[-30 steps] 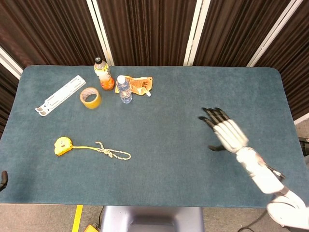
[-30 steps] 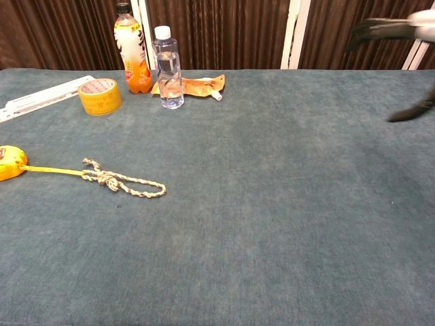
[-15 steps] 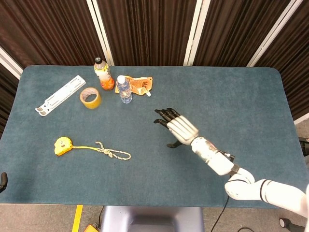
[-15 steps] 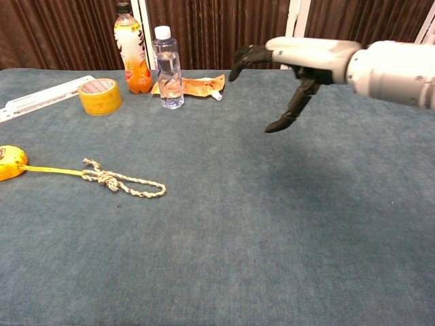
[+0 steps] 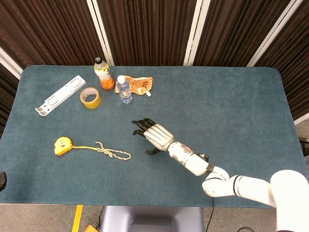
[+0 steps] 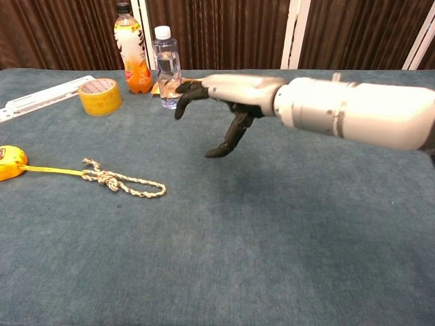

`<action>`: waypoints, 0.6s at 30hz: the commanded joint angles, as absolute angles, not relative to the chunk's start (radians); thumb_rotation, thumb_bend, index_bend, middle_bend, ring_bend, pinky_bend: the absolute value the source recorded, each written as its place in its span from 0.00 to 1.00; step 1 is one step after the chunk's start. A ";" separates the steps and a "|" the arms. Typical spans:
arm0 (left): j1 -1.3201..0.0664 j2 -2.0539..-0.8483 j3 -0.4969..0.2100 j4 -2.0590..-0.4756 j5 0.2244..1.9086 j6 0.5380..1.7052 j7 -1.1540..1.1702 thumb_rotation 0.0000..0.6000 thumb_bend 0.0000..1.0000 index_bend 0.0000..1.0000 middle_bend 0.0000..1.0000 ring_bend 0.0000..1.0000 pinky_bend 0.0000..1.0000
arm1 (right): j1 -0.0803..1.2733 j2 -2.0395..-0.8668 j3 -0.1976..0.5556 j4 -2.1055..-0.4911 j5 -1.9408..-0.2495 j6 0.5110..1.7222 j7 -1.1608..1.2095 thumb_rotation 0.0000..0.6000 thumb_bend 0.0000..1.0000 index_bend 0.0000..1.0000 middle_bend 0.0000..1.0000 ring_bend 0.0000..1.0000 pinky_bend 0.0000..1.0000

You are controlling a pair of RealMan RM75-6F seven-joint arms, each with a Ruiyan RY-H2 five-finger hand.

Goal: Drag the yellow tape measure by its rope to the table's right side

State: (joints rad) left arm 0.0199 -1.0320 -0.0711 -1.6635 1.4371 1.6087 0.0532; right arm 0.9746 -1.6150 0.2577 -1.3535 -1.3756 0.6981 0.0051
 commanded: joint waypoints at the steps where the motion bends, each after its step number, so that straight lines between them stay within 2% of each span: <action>1: 0.022 -1.030 -0.074 -1.663 1.431 1.609 0.048 1.00 0.55 0.06 0.00 0.00 0.06 | 1.000 -1.652 0.245 -1.323 -1.374 0.683 0.013 1.00 0.35 0.36 0.05 0.03 0.00; 8: 0.026 -1.023 -0.079 -1.664 1.412 1.603 0.036 1.00 0.55 0.06 0.00 0.00 0.06 | 1.033 -1.710 0.232 -1.286 -1.385 0.682 0.029 1.00 0.36 0.39 0.05 0.03 0.00; 18: 0.034 -1.017 -0.081 -1.667 1.412 1.612 0.027 1.00 0.55 0.06 0.00 0.00 0.06 | 1.049 -1.732 0.197 -1.267 -1.388 0.672 0.013 1.00 0.40 0.42 0.05 0.03 0.00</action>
State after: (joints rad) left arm 0.0344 -1.0176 -0.0808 -1.6674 1.4123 1.6117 0.0275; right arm 1.0479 -1.7310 0.1978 -1.2679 -1.3878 0.6730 0.0138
